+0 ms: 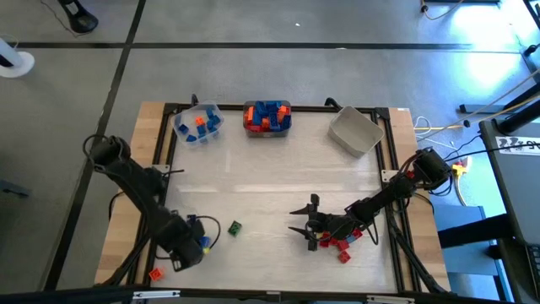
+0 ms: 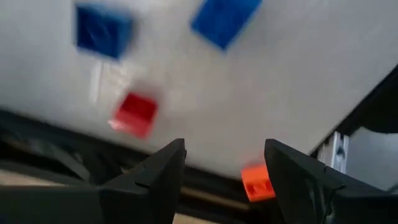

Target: Sort blocks by size

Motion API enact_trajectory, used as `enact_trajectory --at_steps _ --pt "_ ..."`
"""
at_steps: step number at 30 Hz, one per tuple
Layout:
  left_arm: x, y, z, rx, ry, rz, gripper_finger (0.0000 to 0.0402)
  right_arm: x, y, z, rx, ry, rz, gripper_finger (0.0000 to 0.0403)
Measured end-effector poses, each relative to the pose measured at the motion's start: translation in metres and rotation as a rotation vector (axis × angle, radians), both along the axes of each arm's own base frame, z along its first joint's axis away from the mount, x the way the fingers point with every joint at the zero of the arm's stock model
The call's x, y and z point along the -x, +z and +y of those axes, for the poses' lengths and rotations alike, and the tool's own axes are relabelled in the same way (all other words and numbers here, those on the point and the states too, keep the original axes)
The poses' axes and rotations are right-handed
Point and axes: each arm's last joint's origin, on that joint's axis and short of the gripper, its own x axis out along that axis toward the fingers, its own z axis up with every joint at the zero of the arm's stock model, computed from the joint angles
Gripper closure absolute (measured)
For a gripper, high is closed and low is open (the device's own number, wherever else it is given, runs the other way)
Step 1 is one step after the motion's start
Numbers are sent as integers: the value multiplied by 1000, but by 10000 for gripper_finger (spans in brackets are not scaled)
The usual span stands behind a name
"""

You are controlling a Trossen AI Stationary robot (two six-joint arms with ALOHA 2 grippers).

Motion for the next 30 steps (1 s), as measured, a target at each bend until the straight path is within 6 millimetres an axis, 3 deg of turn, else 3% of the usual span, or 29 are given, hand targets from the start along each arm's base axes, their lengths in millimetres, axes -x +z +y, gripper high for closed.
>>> enact_trajectory --at_steps 16,23,30 --pt "27 -42 -69 131 62 185 192 0 0 0 -2 -1 -1 173" --pt "39 -63 -82 97 20 262 192 0 0 1 -29 27 5 173" --pt "46 -73 -83 60 -7 284 192 0 0 1 -26 29 6 173"
